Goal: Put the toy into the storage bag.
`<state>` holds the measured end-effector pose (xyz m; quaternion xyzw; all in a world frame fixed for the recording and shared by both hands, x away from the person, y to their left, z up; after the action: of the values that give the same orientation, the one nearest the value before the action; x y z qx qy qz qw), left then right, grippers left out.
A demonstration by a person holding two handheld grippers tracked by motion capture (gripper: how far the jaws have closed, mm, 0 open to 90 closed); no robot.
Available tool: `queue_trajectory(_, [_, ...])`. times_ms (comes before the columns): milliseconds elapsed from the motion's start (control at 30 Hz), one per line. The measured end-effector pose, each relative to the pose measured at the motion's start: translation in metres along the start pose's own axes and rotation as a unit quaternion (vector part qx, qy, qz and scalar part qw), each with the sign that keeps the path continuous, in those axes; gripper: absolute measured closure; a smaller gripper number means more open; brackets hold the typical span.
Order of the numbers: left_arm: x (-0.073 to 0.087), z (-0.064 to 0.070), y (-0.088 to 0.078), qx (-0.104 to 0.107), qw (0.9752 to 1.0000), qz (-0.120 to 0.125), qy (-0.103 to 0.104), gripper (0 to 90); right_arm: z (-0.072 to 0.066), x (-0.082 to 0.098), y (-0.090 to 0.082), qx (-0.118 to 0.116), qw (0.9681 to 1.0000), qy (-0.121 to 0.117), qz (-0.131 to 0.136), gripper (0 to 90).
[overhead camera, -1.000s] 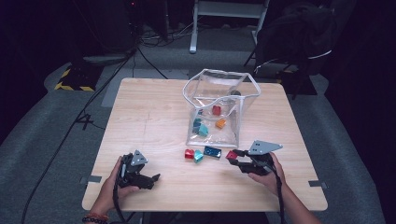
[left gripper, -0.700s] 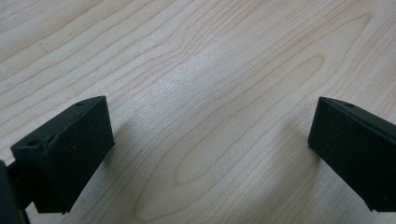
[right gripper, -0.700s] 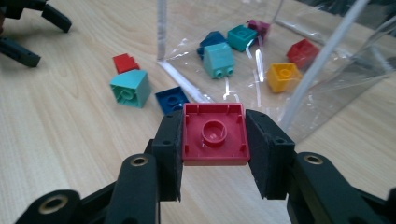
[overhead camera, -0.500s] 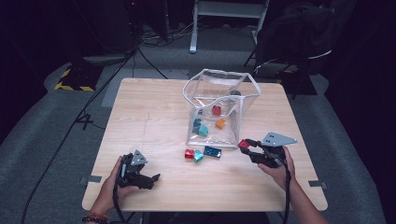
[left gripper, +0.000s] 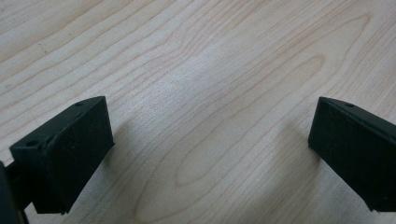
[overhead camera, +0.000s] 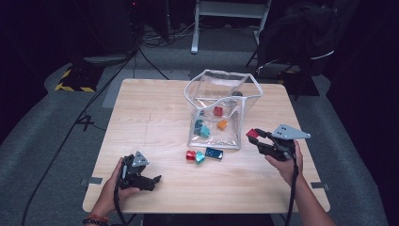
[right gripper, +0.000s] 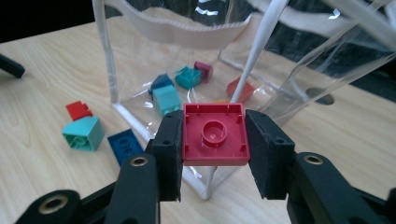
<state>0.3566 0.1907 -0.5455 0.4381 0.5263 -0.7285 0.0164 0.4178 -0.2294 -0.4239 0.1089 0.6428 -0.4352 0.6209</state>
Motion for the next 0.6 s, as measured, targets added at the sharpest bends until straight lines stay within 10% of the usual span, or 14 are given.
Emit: queue_trajectory(600, [0.000,0.000,0.000,0.000,1.0000,0.000,0.000,0.2,0.028,-0.094,0.000,0.028,0.9983,-0.013,0.049,59.2])
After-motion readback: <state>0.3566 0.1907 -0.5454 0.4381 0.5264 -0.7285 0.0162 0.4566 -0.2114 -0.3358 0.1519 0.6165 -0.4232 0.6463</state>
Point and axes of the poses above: each handheld gripper's, and its own axes: y roughly forward along the jaws, x roughly out of its underside, z roughly to its right, the point moved 5 cm from there along y, roughly forward along the jaws, and after that the axes turned 4 degrees about -y, right-handed, at the moved point
